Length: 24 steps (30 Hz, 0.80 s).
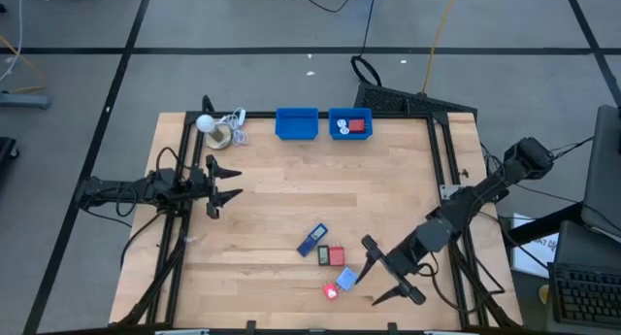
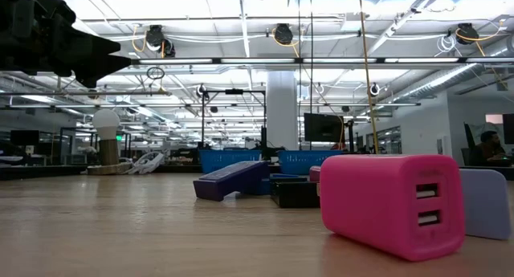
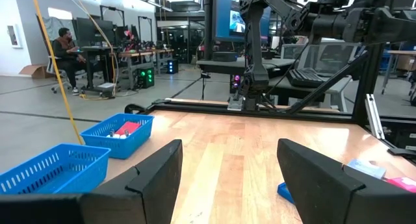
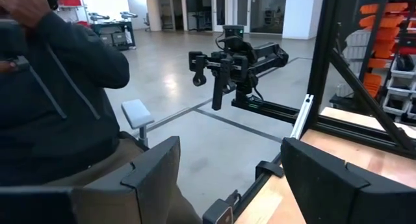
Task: Pick & Place Office items
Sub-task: Put the red charger adapter into the right blue bin
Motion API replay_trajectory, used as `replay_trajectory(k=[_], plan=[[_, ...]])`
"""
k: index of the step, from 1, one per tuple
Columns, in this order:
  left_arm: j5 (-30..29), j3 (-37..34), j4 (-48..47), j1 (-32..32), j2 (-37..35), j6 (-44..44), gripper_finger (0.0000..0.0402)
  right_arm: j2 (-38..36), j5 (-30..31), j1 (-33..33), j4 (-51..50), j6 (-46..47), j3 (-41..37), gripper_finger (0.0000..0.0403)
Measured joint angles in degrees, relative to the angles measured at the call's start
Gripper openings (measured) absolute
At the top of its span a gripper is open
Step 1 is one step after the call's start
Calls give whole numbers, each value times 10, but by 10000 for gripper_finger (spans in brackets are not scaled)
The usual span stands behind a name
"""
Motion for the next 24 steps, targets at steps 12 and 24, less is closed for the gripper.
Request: replay_trajectory(k=[12, 24], plan=[[0, 0, 0, 0, 0, 0, 255, 0, 0, 2, 0, 21, 0, 254], [0, 0, 0, 0, 0, 0, 255, 47, 0, 13, 97, 9, 0, 254]])
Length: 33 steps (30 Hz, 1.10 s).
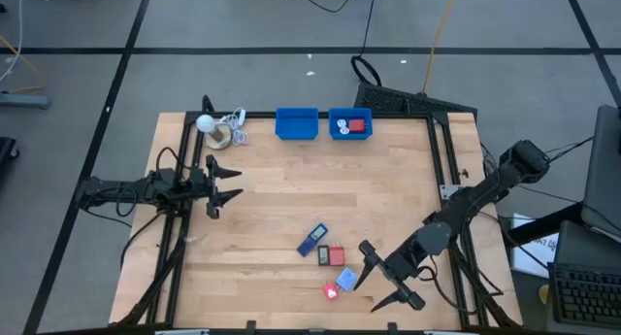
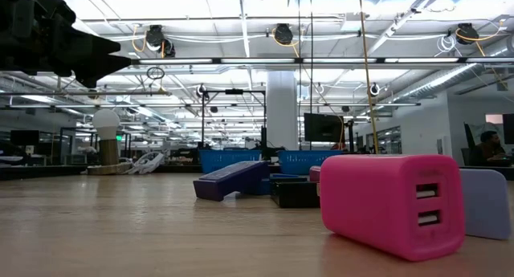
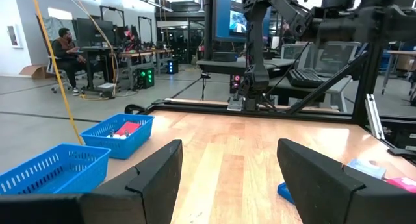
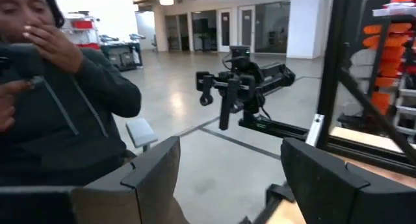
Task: Pick & Place Office items
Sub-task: Put the red charger adapter into the right blue bin
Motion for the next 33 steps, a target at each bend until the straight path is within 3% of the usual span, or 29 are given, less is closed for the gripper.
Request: replay_trajectory(k=[6, 9, 13, 17, 20, 33], plan=[[0, 0, 0, 0, 0, 0, 255, 82, 4, 25, 100, 2, 0, 254], [0, 0, 0, 0, 0, 0, 255, 112, 62, 49, 105, 4, 9, 254], [0, 0, 0, 0, 0, -1, 255, 136, 160, 71, -18, 8, 50, 254], [0, 0, 0, 0, 0, 0, 255, 162, 213, 67, -200, 72, 103, 254], [0, 0, 0, 0, 0, 0, 255, 192, 213, 59, -280, 105, 118, 257], [0, 0, 0, 0, 0, 0, 255, 269, 212, 3, -391, 53, 121, 257]])
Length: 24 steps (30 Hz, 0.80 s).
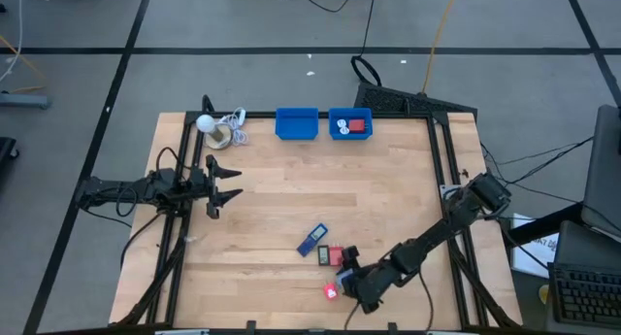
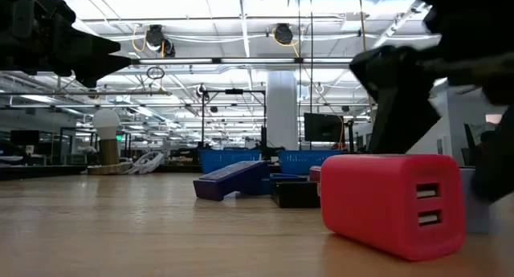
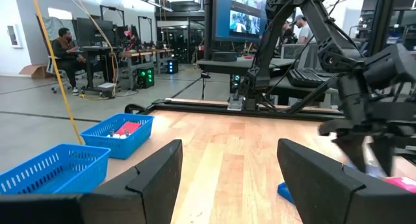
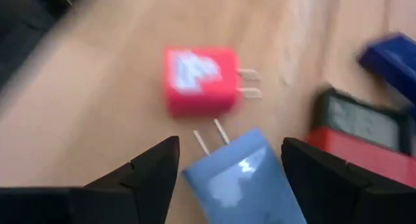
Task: Pick & Place Office items
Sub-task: Put the red charger adapter into the right blue bin
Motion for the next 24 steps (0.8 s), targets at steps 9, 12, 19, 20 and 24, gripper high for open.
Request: replay_trajectory(k=[9, 12, 19, 20, 24], plan=[[0, 0, 0, 0, 0, 0, 255, 0, 120, -35, -31, -11, 0, 256], [0, 0, 0, 0, 0, 0, 255, 0, 166, -42, -30, -7, 0, 256], [0, 0, 0, 0, 0, 0, 255, -34, 202, -44, -24, 0, 0, 256], [0, 0, 0, 0, 0, 0, 255, -45, 198, -41, -28, 0, 0, 256], [0, 0, 0, 0, 0, 0, 255, -97, 135, -30, -24, 25, 0, 256]])
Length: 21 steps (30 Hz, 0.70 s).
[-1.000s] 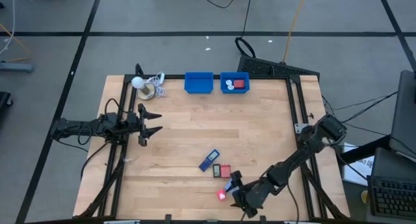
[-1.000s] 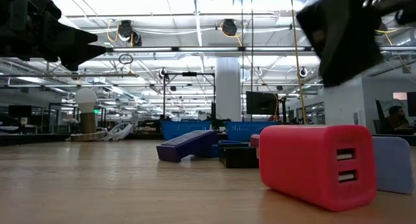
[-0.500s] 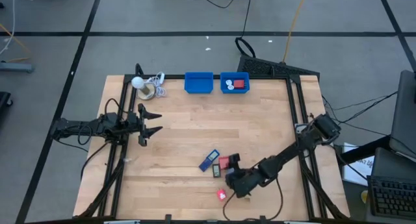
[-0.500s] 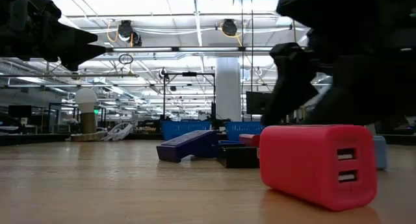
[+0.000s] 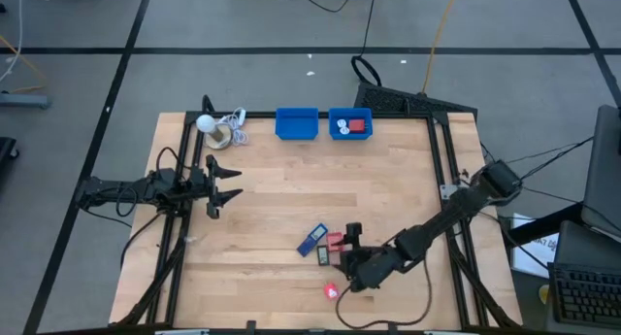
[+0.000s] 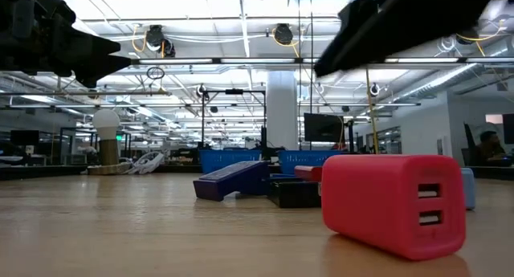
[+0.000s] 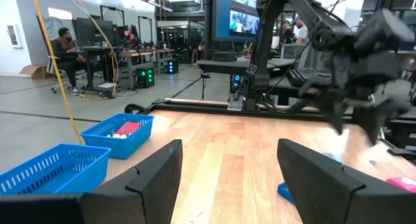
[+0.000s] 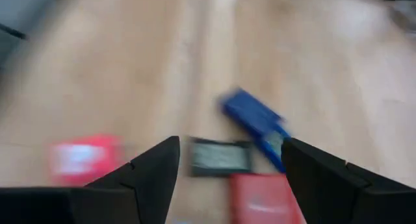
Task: Pick & Place Office items
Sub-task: Put the red charger adapter into the right blue bin
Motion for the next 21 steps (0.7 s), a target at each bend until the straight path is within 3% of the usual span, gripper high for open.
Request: replay_trajectory(k=[5, 13, 18, 21], plan=[[0, 0, 0, 0, 0, 0, 255, -41, -157, 5, 42, 56, 0, 256], [0, 0, 0, 0, 0, -1, 255, -51, -333, 4, 187, 56, -1, 256], [0, 0, 0, 0, 0, 0, 255, -51, -383, 5, 230, 29, -1, 256], [0, 0, 0, 0, 0, 0, 255, -52, -375, 9, 181, 50, -1, 256]])
